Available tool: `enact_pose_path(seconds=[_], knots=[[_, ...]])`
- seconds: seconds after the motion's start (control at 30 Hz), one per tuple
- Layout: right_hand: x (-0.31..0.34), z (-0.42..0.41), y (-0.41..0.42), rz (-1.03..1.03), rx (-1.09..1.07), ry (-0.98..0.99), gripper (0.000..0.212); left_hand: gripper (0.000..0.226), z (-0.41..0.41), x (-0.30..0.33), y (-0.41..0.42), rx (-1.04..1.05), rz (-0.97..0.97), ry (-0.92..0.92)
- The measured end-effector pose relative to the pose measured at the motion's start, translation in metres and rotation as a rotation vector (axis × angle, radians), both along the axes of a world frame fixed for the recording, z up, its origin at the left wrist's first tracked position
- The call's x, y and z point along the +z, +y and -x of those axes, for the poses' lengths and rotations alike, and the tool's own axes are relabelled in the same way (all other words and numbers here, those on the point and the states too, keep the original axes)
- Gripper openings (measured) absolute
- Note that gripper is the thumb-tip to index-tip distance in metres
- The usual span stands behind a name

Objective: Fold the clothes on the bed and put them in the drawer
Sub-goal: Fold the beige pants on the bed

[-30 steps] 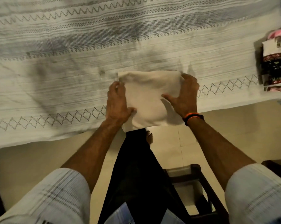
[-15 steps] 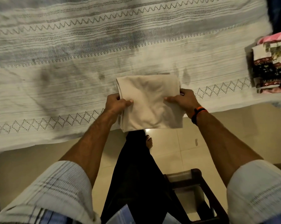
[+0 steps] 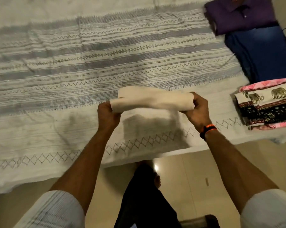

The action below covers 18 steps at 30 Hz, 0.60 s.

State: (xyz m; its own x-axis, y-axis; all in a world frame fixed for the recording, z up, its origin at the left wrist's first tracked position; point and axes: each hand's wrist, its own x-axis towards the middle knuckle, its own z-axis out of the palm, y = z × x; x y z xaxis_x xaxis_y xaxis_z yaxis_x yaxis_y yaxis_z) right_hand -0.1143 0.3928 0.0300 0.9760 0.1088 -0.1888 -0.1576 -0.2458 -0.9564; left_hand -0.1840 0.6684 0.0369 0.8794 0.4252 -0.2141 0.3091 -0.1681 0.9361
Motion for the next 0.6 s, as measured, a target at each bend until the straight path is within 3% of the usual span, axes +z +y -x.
enact_pose_path(seconds=[0.07,0.17,0.23,0.43,0.6], knots=[[-0.016,0.013,-0.013,0.137,0.129,-0.012,0.046,0.036,0.019,-0.019,0.01,-0.188,-0.047,0.066],[-0.046,0.034,-0.037,0.65,0.454,0.17,0.051,0.057,0.055,-0.053,0.02,-0.514,-0.368,0.421],[-0.06,0.049,-0.043,0.854,0.618,0.286,0.047,0.054,0.072,-0.071,0.021,-0.575,-0.437,0.555],[-0.071,0.055,-0.019,0.73,0.264,0.388,0.04,0.056,0.069,-0.087,-0.002,-0.373,-0.332,0.693],[-0.084,0.048,-0.001,0.564,0.048,0.546,0.075,0.082,0.05,-0.095,-0.014,-0.14,-0.132,0.776]])
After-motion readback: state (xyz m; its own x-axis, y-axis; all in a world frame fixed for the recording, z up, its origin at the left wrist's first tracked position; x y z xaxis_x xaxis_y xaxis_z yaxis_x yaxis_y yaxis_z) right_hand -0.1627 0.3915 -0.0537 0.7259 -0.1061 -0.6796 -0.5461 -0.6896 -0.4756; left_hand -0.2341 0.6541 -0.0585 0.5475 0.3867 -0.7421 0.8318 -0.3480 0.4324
